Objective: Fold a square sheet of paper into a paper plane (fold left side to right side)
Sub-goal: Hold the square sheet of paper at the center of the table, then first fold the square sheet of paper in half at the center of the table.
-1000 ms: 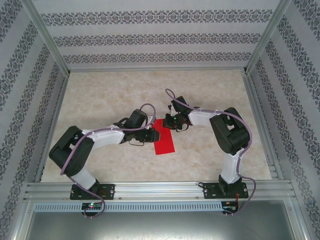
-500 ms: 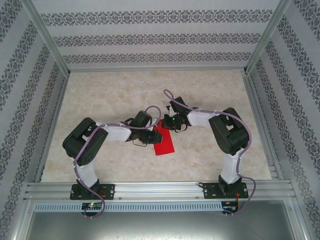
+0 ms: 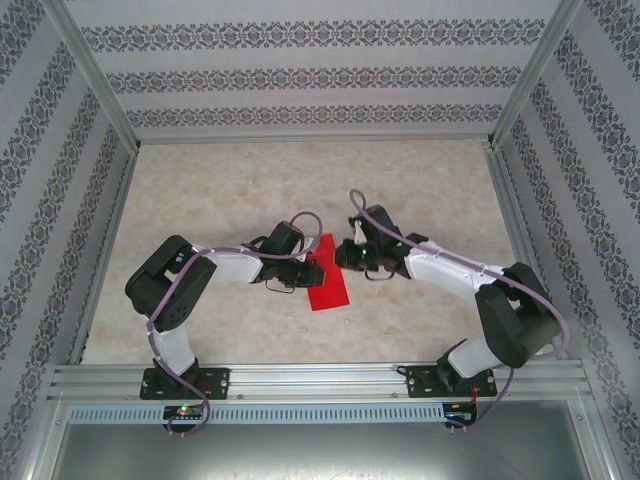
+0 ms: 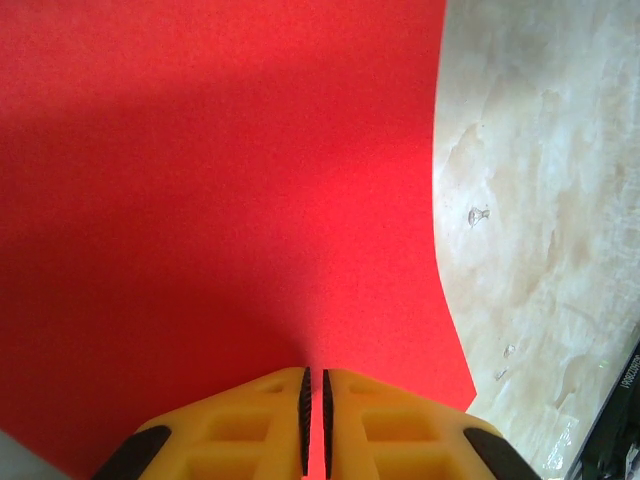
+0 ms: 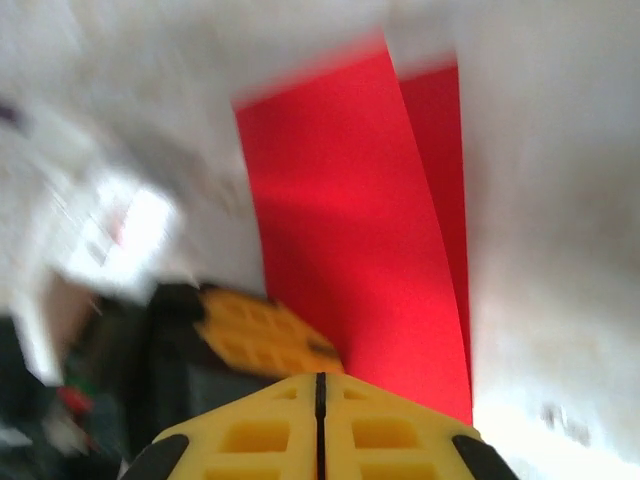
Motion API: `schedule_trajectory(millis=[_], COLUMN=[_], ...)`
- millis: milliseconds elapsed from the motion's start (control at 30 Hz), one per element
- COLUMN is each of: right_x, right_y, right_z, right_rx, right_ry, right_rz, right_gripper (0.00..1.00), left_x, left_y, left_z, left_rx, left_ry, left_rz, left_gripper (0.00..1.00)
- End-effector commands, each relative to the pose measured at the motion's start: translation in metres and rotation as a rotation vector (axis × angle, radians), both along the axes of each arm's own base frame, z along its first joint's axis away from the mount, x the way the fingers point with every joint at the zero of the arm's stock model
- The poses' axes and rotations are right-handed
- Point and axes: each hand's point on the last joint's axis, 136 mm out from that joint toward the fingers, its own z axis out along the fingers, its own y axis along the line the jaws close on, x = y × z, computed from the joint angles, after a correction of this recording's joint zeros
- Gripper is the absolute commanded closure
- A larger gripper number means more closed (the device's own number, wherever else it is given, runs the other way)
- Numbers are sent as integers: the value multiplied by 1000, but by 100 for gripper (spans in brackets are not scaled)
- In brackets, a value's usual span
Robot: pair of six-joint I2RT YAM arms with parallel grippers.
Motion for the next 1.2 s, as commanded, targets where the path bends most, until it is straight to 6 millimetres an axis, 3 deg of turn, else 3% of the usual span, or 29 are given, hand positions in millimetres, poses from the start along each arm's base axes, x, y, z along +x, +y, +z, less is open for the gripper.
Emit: schedule_trajectory(millis=[0,100,433,700,1167], right_x=[-33,-46,-61,-67,-73], right_y=[-6,-2,-20,-28,-35], right_z=[-30,-43,-84,-92,-97], right_rx=[-36,-62,-193,-233,-276], right_ry=[107,141,236,254,279], right_rz=[-13,7,1,4,31], right_gripper=[94,95,97,97,98], left_x=[-7,-6,12,39,80], left_y=[10,10,8,19,42], left_z=[-14,-12,11,8,-2], left_rx=[73,80,104,140,118], left_ry=[-1,-7,-58,-97,-152], left_rz=[-5,-10,-10,38,171], left_gripper=[84,84,80,78,85])
